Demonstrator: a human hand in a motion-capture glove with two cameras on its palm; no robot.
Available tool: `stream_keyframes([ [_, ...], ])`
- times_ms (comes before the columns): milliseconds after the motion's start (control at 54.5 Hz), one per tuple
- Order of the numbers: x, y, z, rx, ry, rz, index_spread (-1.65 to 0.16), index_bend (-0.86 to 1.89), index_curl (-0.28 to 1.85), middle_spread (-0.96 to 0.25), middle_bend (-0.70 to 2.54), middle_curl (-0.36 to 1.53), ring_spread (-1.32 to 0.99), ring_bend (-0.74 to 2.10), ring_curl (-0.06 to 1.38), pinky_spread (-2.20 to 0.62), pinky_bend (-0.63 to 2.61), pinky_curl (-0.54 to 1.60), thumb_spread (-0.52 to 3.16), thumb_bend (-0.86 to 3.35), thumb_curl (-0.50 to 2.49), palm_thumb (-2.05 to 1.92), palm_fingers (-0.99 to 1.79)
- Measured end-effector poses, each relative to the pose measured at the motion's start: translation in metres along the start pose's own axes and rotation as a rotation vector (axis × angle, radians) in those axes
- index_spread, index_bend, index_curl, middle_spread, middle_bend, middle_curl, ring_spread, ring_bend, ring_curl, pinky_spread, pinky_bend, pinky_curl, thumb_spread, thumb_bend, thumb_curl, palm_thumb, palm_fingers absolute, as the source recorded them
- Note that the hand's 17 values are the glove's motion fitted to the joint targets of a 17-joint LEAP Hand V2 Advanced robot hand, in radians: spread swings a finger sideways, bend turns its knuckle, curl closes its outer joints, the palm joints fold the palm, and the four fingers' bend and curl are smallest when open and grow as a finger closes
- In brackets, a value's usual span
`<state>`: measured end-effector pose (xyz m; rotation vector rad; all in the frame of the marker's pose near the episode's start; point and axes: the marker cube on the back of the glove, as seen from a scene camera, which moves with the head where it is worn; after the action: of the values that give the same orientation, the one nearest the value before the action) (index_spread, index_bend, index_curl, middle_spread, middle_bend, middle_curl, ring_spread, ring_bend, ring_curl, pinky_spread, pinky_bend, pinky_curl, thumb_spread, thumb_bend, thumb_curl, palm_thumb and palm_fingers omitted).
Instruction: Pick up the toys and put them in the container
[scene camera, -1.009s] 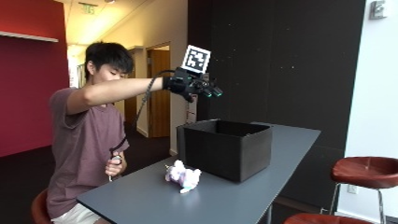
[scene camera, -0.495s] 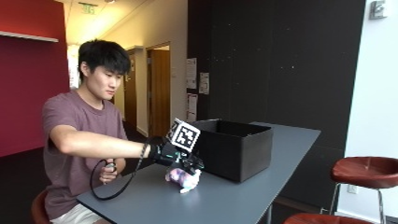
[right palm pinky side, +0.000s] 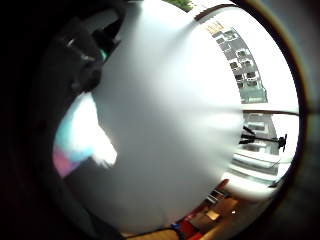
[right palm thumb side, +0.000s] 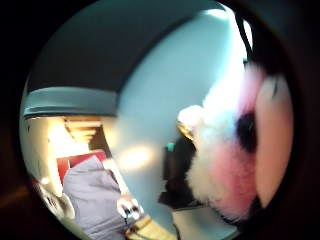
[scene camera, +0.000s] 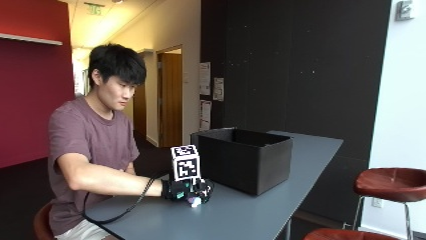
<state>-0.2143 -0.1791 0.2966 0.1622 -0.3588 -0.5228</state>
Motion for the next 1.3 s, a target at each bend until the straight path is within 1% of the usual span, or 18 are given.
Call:
stream_keyframes([
  [55,-0.001,0.000,-0.002,0.055,-0.008,0.023,-0.32,0.60,0.42,-0.28,0.67,0.37,-0.28,0.69,0.33,-0.11,0.52,0.25,1.18,0.03,0.37,0.18,0.84],
  [92,-0.004,-0.001,-0.002,0.076,-0.009,0.047,-0.31,0.64,0.45,-0.29,0.74,0.40,-0.32,0.82,0.38,-0.15,0.51,0.26,1.17,0.08,0.41,0.27,0.94],
  [110,-0.005,-0.002,-0.002,0.078,-0.011,0.061,-0.31,0.64,0.46,-0.30,0.76,0.42,-0.34,0.85,0.40,-0.16,0.51,0.26,1.16,0.08,0.42,0.30,0.95],
  [128,-0.006,-0.003,-0.003,0.073,-0.016,0.074,-0.31,0.68,0.49,-0.31,0.81,0.44,-0.35,0.93,0.43,-0.18,0.54,0.28,1.17,0.10,0.43,0.34,1.07],
  [147,-0.008,-0.004,-0.004,0.061,-0.020,0.087,-0.31,0.66,0.49,-0.31,0.82,0.45,-0.37,0.96,0.44,-0.20,0.56,0.28,1.14,0.11,0.45,0.36,1.06],
  [165,-0.009,-0.005,-0.004,0.042,-0.024,0.101,-0.31,0.68,0.51,-0.32,0.85,0.47,-0.37,1.01,0.46,-0.21,0.59,0.29,1.13,0.12,0.46,0.39,1.12],
  [220,-0.014,-0.008,-0.006,-0.044,-0.029,0.134,-0.30,0.73,0.56,-0.33,0.95,0.52,-0.40,1.09,0.52,-0.26,0.68,0.34,1.10,0.14,0.49,0.45,1.15],
  [348,-0.017,0.002,-0.019,-0.300,-0.036,0.170,-0.29,0.85,0.67,-0.33,1.09,0.63,-0.43,1.20,0.60,-0.32,0.83,0.42,1.02,0.13,0.56,0.52,1.08],
  [385,-0.018,0.006,-0.024,-0.338,-0.038,0.182,-0.29,0.88,0.70,-0.33,1.12,0.65,-0.44,1.22,0.62,-0.33,0.86,0.44,1.00,0.13,0.57,0.53,1.07],
  [440,-0.020,0.010,-0.034,-0.346,-0.033,0.203,-0.28,0.92,0.74,-0.33,1.15,0.69,-0.45,1.24,0.63,-0.35,0.89,0.47,0.98,0.12,0.59,0.54,1.03],
  [587,-0.030,0.014,-0.074,-0.312,-0.006,0.246,-0.27,1.02,0.85,-0.32,1.22,0.77,-0.46,1.29,0.68,-0.36,0.96,0.53,0.90,0.09,0.65,0.56,0.96],
  [770,-0.045,0.006,-0.155,-0.212,0.049,0.254,-0.26,1.08,0.94,-0.31,1.28,0.85,-0.46,1.34,0.73,-0.37,1.02,0.58,0.85,0.06,0.72,0.57,0.88],
  [899,-0.062,-0.011,-0.222,-0.117,0.172,0.182,-0.25,1.10,0.99,-0.30,1.30,0.89,-0.46,1.37,0.75,-0.38,1.06,0.61,0.83,0.04,0.75,0.58,0.84],
  [972,-0.072,-0.027,-0.254,-0.054,0.228,0.206,-0.25,1.11,1.01,-0.29,1.32,0.91,-0.46,1.39,0.76,-0.38,1.07,0.63,0.82,0.03,0.77,0.58,0.82],
  [1082,-0.108,-0.057,-0.296,0.031,0.125,0.273,-0.24,1.13,1.04,-0.29,1.32,0.94,-0.46,1.41,0.77,-0.38,1.09,0.64,0.81,0.02,0.80,0.59,0.79],
  [1155,-0.133,-0.074,-0.317,0.055,0.129,0.162,-0.24,1.13,1.06,-0.29,1.33,0.95,-0.46,1.42,0.78,-0.38,1.10,0.65,0.80,0.01,0.82,0.59,0.78],
  [1210,-0.153,-0.090,-0.328,0.074,0.091,0.198,-0.23,1.14,1.07,-0.28,1.33,0.96,-0.45,1.42,0.78,-0.37,1.10,0.66,0.80,0.00,0.83,0.59,0.78],
  [1302,-0.172,-0.109,-0.338,0.079,0.158,0.075,-0.23,1.14,1.08,-0.28,1.33,0.97,-0.45,1.43,0.79,-0.38,1.11,0.67,0.80,0.00,0.85,0.60,0.77],
])
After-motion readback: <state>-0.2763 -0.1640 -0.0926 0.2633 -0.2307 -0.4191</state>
